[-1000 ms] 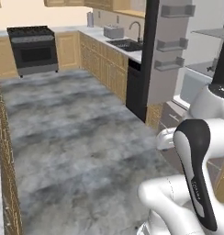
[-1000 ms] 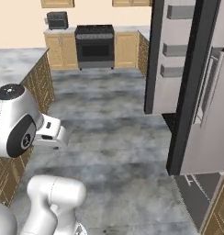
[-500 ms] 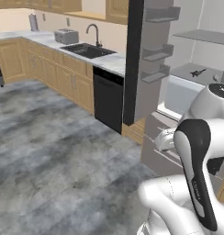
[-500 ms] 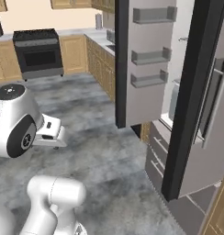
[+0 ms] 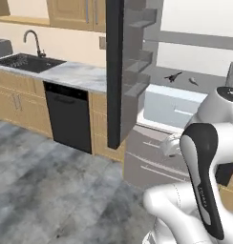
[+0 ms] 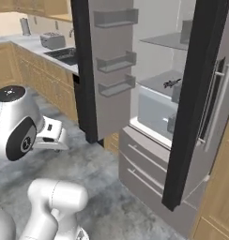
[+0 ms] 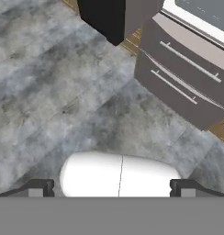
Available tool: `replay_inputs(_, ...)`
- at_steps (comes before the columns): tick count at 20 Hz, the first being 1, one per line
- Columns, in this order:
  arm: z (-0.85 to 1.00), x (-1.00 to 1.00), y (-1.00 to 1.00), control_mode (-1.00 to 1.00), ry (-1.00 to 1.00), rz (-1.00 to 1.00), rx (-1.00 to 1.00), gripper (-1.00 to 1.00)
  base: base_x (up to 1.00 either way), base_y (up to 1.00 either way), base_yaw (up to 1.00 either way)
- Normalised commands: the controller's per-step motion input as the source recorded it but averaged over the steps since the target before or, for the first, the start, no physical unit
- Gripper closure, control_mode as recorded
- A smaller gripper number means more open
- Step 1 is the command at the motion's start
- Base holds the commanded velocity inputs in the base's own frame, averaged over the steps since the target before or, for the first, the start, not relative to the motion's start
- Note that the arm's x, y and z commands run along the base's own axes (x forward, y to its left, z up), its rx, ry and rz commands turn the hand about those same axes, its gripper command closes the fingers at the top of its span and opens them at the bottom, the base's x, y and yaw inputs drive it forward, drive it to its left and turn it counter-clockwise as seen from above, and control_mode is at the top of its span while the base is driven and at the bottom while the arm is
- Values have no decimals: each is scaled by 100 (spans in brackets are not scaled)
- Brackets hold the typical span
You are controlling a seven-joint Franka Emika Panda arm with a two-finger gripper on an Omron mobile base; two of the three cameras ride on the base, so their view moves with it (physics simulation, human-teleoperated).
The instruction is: Gather the mushroom and bell pepper from the fridge and place them on a tray on the dining counter. Then gather the fishs from the fridge and place them on the other tray.
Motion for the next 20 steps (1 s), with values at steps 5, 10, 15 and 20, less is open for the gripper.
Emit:
replay_inputs(5,0,0,0,100,0,0,0,-100,70,26,-60)
replay_inputs(10,0,0,0,100,0,0,0,-100,67,15,-54)
replay_inputs(15,0,0,0,100,0,0,0,-100,48,24,-48)
replay_inputs(20,0,0,0,100,0,0,0,-100,21,25,-42)
